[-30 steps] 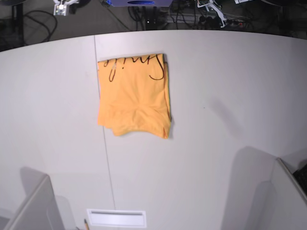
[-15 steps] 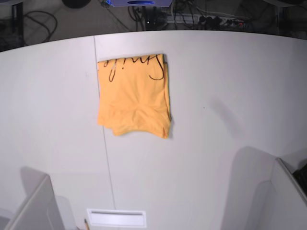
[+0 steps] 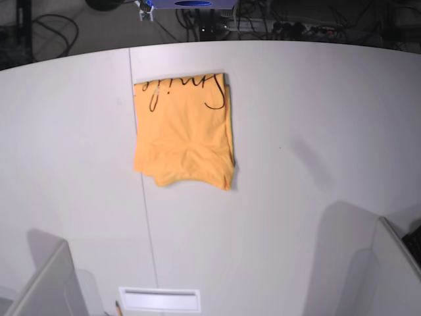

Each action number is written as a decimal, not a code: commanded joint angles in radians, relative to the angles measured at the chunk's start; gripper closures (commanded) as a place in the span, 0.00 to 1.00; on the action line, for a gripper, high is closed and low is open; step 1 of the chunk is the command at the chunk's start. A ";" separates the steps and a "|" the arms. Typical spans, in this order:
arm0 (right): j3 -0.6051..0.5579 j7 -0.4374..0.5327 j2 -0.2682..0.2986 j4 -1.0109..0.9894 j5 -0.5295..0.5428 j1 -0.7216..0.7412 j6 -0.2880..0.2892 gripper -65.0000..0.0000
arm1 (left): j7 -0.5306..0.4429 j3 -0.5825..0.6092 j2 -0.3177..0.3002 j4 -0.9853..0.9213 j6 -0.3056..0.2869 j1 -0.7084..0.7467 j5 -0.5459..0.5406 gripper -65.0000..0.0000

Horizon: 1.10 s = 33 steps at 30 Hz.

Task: Fold the T-shirt properly

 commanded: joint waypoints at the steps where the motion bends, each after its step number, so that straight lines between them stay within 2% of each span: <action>1: -0.003 0.004 0.021 -0.007 -0.003 -0.009 -0.002 1.00 | -0.051 -0.043 0.012 0.001 -0.008 0.015 -0.005 1.00; 6: -0.003 0.009 0.089 0.001 -0.003 -0.009 -0.002 1.00 | -0.185 -0.260 0.053 -0.004 -0.008 0.018 0.003 1.00; 13: -0.003 0.009 0.098 0.003 -0.003 0.013 -0.002 1.00 | -0.201 -0.386 0.067 0.009 -0.008 0.009 -0.001 1.00; 17: -0.003 0.009 0.095 0.003 -0.003 0.016 -0.002 1.00 | -0.192 -0.395 0.069 0.032 -0.008 -0.014 0.003 1.00; 24: -0.003 0.007 0.092 -0.004 -0.003 0.023 -0.002 1.00 | -0.191 -0.394 0.062 -0.133 -0.008 -0.095 0.008 1.00; 33: -0.001 0.004 0.052 -0.005 -0.003 0.039 -0.002 1.00 | -0.191 -0.394 0.059 -0.136 -0.008 -0.105 0.008 1.00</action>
